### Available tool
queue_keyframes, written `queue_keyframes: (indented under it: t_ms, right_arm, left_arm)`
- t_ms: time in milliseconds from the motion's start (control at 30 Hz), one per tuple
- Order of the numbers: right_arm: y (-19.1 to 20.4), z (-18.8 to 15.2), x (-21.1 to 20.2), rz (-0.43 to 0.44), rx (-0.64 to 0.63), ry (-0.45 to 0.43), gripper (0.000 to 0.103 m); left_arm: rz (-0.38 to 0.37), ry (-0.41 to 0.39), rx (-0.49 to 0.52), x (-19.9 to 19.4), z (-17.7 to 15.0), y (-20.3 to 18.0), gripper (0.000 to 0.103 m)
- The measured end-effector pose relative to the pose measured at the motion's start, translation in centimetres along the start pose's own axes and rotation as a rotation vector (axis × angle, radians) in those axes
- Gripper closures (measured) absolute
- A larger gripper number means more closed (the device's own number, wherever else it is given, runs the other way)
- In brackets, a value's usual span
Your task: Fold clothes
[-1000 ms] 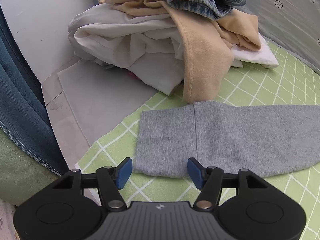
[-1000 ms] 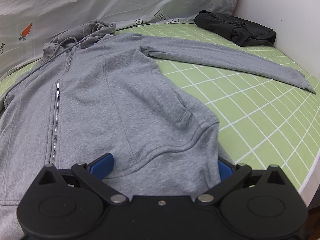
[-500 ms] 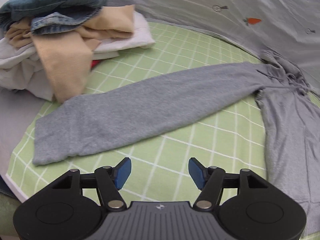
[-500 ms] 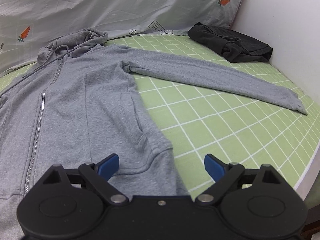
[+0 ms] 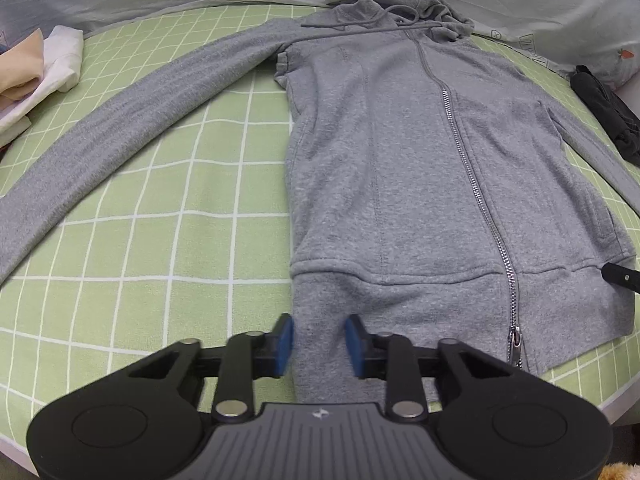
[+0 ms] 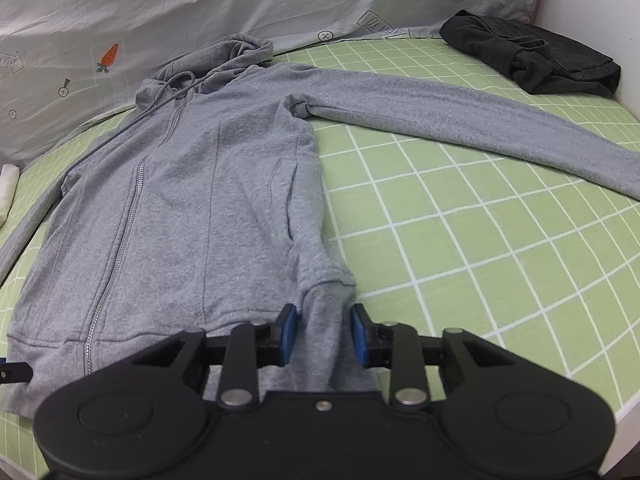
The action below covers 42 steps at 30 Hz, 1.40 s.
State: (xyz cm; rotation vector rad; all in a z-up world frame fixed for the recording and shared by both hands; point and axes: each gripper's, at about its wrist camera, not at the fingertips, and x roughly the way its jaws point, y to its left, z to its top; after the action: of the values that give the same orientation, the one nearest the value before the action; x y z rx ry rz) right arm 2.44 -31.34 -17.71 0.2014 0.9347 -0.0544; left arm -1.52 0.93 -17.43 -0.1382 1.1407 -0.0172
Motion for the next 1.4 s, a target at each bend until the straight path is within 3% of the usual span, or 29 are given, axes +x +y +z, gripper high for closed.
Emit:
queue_keyframes:
  t_ms: [67, 133, 333, 433, 467, 500, 600, 633, 700, 767, 933, 1133, 1400]
  right_arm:
    - [-0.4, 0.0, -0.2, 0.035, -0.020, 0.016, 0.094]
    - [-0.7, 0.0, -0.4, 0.058, -0.045, 0.036, 0.095]
    - [-2.3, -0.9, -2.0, 0.112, -0.108, 0.112, 0.096]
    - [-2.7, -0.8, -2.5, 0.118, -0.127, 0.145, 0.093]
    - [-2.5, -0.4, -2.5, 0.104, -0.142, 0.142, 0.087]
    - [-2.2, 0.1, -2.4, 0.085, -0.158, 0.134, 0.072]
    - [-1.4, 1.6, -2.4, 0.039, -0.187, 0.086, 0.052]
    - [-1.1, 2.4, -2.3, 0.029, -0.188, 0.060, 0.047]
    - [-0.4, 3.8, -2.0, 0.009, -0.191, 0.008, 0.016]
    - [0.5, 5.3, -1.3, -0.003, -0.196, -0.036, 0.010]
    - [4.1, 9.0, 1.1, -0.020, -0.200, -0.096, 0.003]
    - [9.0, 12.3, 5.7, -0.051, -0.316, -0.162, 0.001]
    - [16.6, 16.8, 15.5, -0.044, -0.462, -0.137, 0.001]
  left_arm:
    - [0.013, 0.003, -0.092, -0.3, -0.2, 0.2, 0.097]
    - [0.031, 0.015, -0.121, -0.7, -0.5, 0.1, 0.097]
    - [0.078, 0.092, -0.114, -2.0, -2.5, -1.1, 0.096]
    - [0.105, 0.100, -0.105, -1.9, -2.5, -1.5, 0.088]
    - [0.110, 0.087, -0.104, -2.0, -2.2, -1.5, 0.084]
    - [0.115, 0.070, -0.103, -2.3, -1.9, -1.4, 0.076]
    - [0.134, 0.000, -0.095, -3.4, -0.5, -1.2, 0.055]
    - [0.141, -0.022, -0.094, -3.7, 0.0, -1.1, 0.052]
    - [0.155, -0.051, -0.103, -3.9, 1.3, -0.7, 0.044]
    - [0.173, -0.055, -0.123, -3.5, 2.8, 0.0, 0.042]
    - [0.204, -0.057, -0.133, -2.4, 5.9, 1.7, 0.037]
    - [0.252, -0.059, -0.195, 0.1, 11.0, 5.6, 0.035]
    - [0.318, -0.036, -0.253, 4.8, 17.8, 9.1, 0.033]
